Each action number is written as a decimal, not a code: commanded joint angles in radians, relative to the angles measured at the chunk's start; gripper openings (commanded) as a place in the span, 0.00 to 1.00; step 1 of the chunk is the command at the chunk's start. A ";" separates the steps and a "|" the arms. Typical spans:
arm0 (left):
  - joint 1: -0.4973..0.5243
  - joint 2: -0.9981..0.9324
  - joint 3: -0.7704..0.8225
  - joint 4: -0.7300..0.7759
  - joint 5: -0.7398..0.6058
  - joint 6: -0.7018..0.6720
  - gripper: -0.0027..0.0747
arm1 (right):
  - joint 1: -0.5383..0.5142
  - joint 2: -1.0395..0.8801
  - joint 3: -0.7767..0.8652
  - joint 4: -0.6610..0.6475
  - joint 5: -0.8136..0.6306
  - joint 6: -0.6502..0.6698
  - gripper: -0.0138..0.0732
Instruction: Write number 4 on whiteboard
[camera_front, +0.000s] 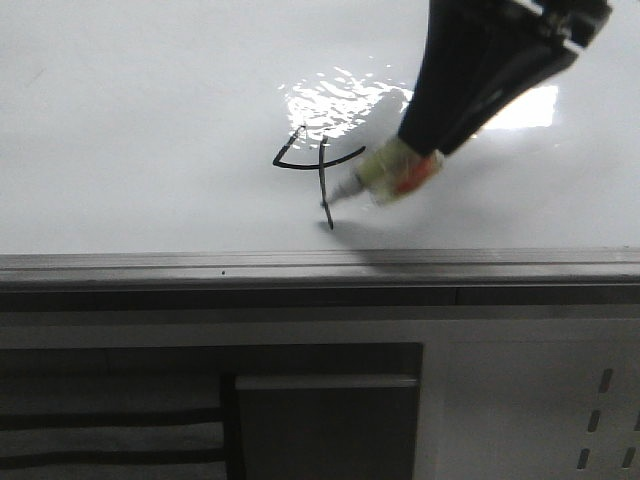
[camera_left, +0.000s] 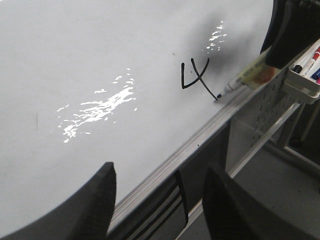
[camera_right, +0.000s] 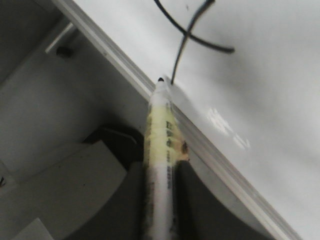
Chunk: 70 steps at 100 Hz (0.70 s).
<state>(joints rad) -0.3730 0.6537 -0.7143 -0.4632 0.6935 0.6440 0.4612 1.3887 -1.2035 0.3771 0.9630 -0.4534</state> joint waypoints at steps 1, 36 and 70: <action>0.003 0.034 -0.055 -0.029 -0.012 0.045 0.50 | 0.019 -0.118 -0.040 0.028 -0.061 -0.065 0.10; -0.080 0.376 -0.230 -0.236 0.183 0.470 0.50 | 0.058 -0.236 -0.040 0.025 0.028 -0.553 0.10; -0.269 0.616 -0.427 -0.236 0.093 0.550 0.50 | 0.058 -0.236 -0.040 0.014 0.027 -0.591 0.10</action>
<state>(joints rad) -0.6081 1.2533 -1.0718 -0.6489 0.8382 1.1689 0.5177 1.1801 -1.2127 0.3734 1.0270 -1.0286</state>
